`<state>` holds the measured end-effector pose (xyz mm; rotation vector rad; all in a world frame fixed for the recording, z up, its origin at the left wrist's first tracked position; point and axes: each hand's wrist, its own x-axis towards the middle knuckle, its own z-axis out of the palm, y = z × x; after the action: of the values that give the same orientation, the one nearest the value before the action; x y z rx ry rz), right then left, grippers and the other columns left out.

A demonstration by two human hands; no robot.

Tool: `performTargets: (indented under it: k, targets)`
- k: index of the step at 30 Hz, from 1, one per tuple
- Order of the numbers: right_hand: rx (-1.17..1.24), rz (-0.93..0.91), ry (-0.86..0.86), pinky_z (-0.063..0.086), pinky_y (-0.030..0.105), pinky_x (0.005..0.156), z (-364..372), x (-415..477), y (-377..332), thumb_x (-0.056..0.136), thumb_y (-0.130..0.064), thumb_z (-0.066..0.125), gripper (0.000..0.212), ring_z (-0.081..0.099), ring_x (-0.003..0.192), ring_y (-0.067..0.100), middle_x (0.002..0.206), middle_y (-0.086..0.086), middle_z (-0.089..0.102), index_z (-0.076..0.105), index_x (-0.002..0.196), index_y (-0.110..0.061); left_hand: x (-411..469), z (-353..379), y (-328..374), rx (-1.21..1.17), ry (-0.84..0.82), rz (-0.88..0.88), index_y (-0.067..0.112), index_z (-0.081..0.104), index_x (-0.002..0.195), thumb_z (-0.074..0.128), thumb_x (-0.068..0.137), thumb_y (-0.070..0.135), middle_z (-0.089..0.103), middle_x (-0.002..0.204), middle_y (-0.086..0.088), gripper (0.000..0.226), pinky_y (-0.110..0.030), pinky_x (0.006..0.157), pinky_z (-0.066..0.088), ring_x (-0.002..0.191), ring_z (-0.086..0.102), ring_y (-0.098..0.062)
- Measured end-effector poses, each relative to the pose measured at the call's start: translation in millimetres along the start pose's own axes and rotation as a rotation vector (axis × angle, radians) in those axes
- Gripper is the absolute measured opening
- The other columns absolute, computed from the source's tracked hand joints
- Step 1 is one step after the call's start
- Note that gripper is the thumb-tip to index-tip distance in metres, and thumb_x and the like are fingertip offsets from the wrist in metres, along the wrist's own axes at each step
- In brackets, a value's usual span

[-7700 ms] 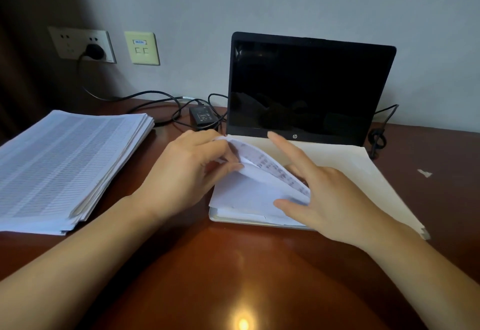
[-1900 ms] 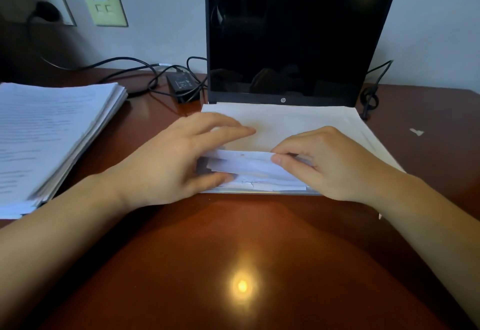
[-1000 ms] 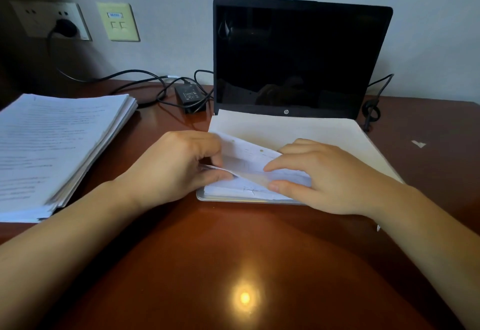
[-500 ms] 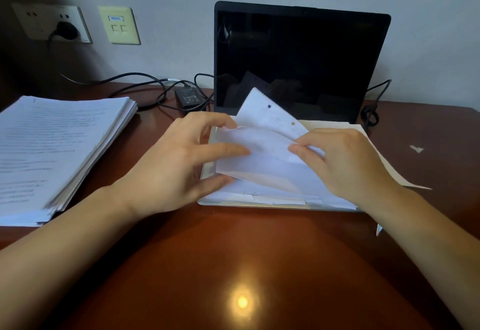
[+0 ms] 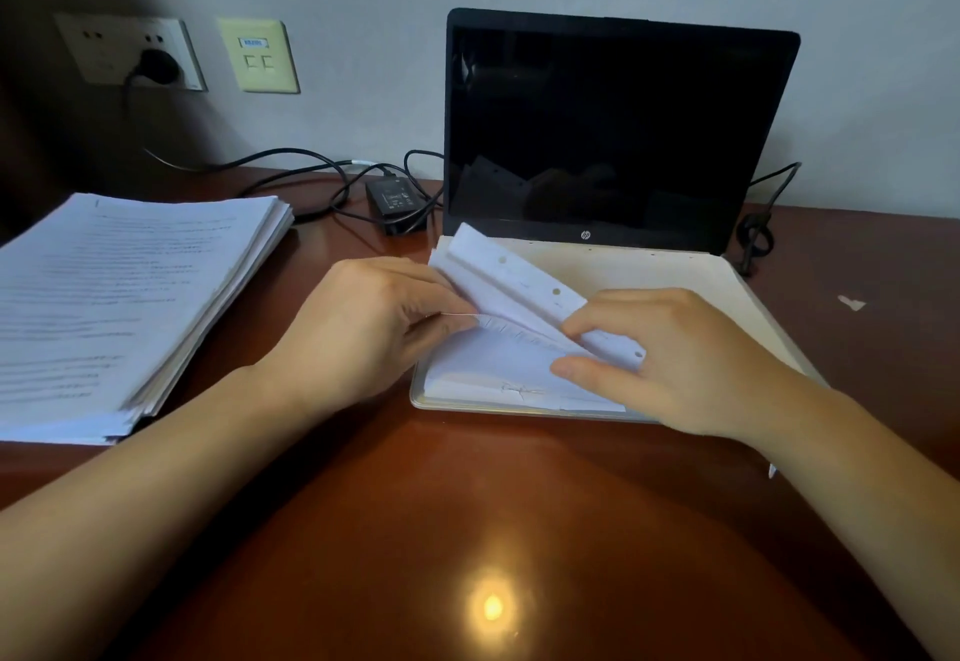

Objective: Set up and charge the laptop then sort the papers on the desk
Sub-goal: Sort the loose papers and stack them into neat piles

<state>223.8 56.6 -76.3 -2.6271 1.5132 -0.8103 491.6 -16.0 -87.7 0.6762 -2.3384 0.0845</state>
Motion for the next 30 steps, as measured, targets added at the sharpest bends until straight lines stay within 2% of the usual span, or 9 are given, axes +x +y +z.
performTargets:
  k: [2, 5, 9, 13, 16, 19, 23, 27, 30]
  targets:
    - [-0.047, -0.014, 0.011, 0.056, 0.035, 0.075, 2, 0, 2, 0.090, -0.054, 0.056, 0.034, 0.067, 0.085, 0.011, 0.095, -0.015, 0.071, 0.072, 0.100, -0.026, 1, -1, 1, -0.019, 0.024, -0.010, 0.018, 0.082, 0.091, 0.071, 0.091, 0.027, 0.077, 0.092, 0.010, 0.014, -0.031, 0.076, 0.056, 0.084, 0.070, -0.008]
    - [-0.102, 0.020, 0.040, 0.054, 0.042, 0.064, 3, 1, 10, 0.094, -0.047, 0.051, 0.032, 0.063, 0.072, 0.022, 0.079, -0.005, 0.067, 0.070, 0.088, -0.022, 0, -2, 1, -0.054, 0.037, -0.030, 0.018, 0.080, 0.091, 0.073, 0.090, 0.031, 0.074, 0.088, 0.009, 0.015, -0.031, 0.073, 0.056, 0.080, 0.068, -0.009]
    - [-0.179, 0.100, 0.085, 0.048, 0.041, 0.054, 1, 1, 16, 0.094, -0.039, 0.059, 0.028, 0.053, 0.059, 0.023, 0.063, -0.004, 0.056, 0.065, 0.076, -0.018, -1, -6, 5, -0.071, 0.070, -0.065, 0.015, 0.065, 0.097, 0.079, 0.086, 0.036, 0.059, 0.085, 0.008, 0.028, -0.018, 0.072, 0.046, 0.075, 0.053, -0.009]
    - [-0.190, 0.169, 0.089, 0.026, 0.028, 0.046, -2, 2, 15, 0.090, -0.036, 0.065, 0.029, 0.040, 0.048, 0.011, 0.051, -0.009, 0.039, 0.060, 0.069, -0.017, -2, -10, 6, -0.054, -0.166, 0.067, 0.019, 0.072, 0.097, 0.070, 0.089, 0.051, 0.065, 0.095, 0.009, 0.032, -0.021, 0.081, 0.048, 0.088, 0.062, -0.011]
    - [-0.166, 0.159, 0.035, 0.027, 0.031, 0.047, -3, 2, 11, 0.090, -0.035, 0.064, 0.031, 0.037, 0.048, 0.013, 0.052, -0.004, 0.039, 0.057, 0.067, -0.015, -6, -5, 5, -0.081, -0.323, 0.052, 0.027, 0.075, 0.111, 0.062, 0.091, 0.061, 0.069, 0.112, 0.015, 0.042, -0.025, 0.086, 0.051, 0.099, 0.064, -0.004]
    - [-0.136, 0.131, 0.006, 0.033, 0.035, 0.049, -3, 1, 8, 0.091, -0.033, 0.064, 0.033, 0.040, 0.050, 0.017, 0.054, -0.003, 0.039, 0.048, 0.064, -0.025, -6, -4, 4, -0.048, -0.325, 0.050, 0.027, 0.075, 0.106, 0.056, 0.095, 0.057, 0.072, 0.103, 0.011, 0.037, -0.037, 0.077, 0.055, 0.092, 0.067, -0.011]
    - [-0.100, 0.099, -0.007, 0.035, 0.035, 0.050, -2, 2, 6, 0.091, -0.031, 0.064, 0.043, 0.038, 0.050, 0.012, 0.052, -0.006, 0.035, 0.036, 0.060, -0.040, -5, -3, 5, 0.027, -0.298, 0.093, 0.026, 0.074, 0.105, 0.060, 0.091, 0.033, 0.070, 0.090, 0.009, 0.021, -0.036, 0.066, 0.055, 0.080, 0.065, -0.015]
    - [-0.079, 0.091, -0.023, 0.034, 0.031, 0.049, -2, 1, 8, 0.093, -0.033, 0.062, 0.038, 0.041, 0.051, 0.011, 0.053, -0.008, 0.038, 0.039, 0.063, -0.041, -4, -3, 5, 0.040, -0.250, 0.072, 0.026, 0.070, 0.120, 0.066, 0.084, 0.022, 0.072, 0.104, 0.010, 0.037, -0.037, 0.068, 0.056, 0.091, 0.069, -0.021]
    - [-0.086, 0.074, -0.002, 0.035, 0.039, 0.048, -1, 2, 8, 0.093, -0.037, 0.056, 0.037, 0.038, 0.050, 0.013, 0.053, -0.005, 0.035, 0.036, 0.062, -0.036, -2, -4, 2, -0.008, -0.242, 0.078, 0.025, 0.072, 0.115, 0.058, 0.099, 0.031, 0.072, 0.108, 0.011, 0.023, -0.037, 0.074, 0.056, 0.094, 0.070, -0.018]
